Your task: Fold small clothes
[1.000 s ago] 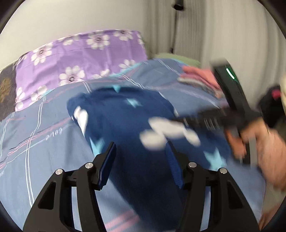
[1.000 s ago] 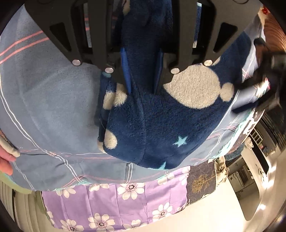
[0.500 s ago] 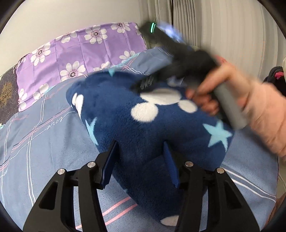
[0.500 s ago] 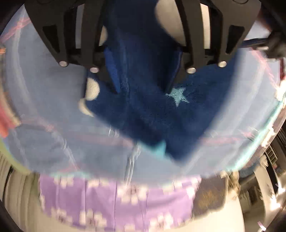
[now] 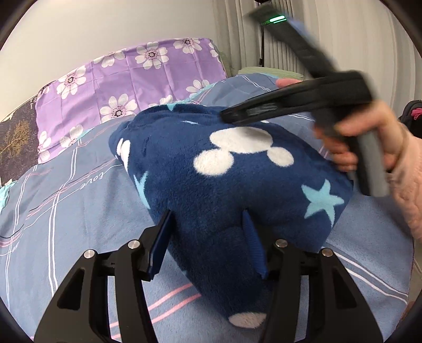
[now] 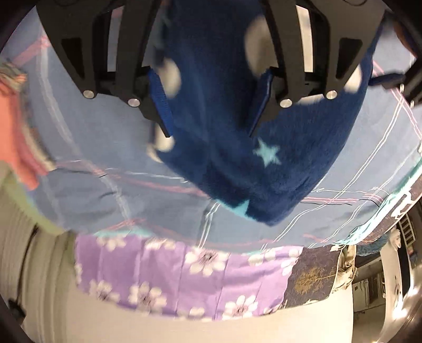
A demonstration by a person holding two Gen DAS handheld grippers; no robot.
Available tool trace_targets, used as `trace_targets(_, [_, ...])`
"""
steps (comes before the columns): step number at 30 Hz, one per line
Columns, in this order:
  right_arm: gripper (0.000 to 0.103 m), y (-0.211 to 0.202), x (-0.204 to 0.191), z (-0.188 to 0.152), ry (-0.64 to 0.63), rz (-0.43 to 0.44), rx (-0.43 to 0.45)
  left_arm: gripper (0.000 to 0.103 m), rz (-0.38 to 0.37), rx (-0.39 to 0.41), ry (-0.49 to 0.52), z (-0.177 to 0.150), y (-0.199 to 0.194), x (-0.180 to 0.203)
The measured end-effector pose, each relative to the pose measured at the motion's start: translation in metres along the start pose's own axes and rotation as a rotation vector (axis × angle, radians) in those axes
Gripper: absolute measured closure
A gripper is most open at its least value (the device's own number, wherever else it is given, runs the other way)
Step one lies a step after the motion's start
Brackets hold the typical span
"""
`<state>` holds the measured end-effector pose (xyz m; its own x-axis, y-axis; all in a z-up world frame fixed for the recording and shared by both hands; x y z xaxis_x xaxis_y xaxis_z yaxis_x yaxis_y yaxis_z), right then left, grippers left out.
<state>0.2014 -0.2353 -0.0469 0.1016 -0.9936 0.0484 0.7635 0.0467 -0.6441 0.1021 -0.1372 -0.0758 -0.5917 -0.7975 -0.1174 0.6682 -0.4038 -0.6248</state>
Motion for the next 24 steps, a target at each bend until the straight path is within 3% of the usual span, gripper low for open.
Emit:
trace_targets(5, [0.045,-0.053,-0.031,-0.039,-0.082,0.094,0.028,0.041,0.000,0.026,-0.003,-0.004,-0.027,0.000])
trace_targets(7, [0.044,-0.052,-0.040,-0.063,-0.096,0.112,-0.021,0.040,-0.005,0.023,0.010,-0.013,-0.036,0.002])
trace_targets(10, [0.033,-0.026,-0.037,-0.085,-0.065,0.094,-0.086,0.035,-0.029,-0.034,0.035,-0.038,-0.032,0.009])
trace_targets(14, [0.030,-0.015,-0.034,-0.087,-0.036,0.089,-0.094,0.033,-0.008,-0.193,0.044,-0.076,0.004,0.008])
trace_targets(22, [0.029,-0.024,-0.030,-0.090,-0.014,0.094,-0.082,0.033,-0.050,-0.072,0.023,-0.053,-0.024,0.017])
trace_targets(24, [0.028,-0.023,-0.031,-0.091,-0.022,0.078,-0.082,0.033,0.020,-0.090,0.035,-0.050,-0.015,0.017])
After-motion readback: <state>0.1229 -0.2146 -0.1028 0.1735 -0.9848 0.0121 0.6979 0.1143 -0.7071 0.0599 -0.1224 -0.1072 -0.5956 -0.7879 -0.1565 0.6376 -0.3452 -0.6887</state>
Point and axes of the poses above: each gripper's, at about its wrist camera, not at the fingertips, and y roughly the way its jaws point, x to its right, z to its top, the point moved 8 cm from there along y, roughly the way its jaws point, and after that the axes turned 3 degrees about z, right-handed, at the moved point
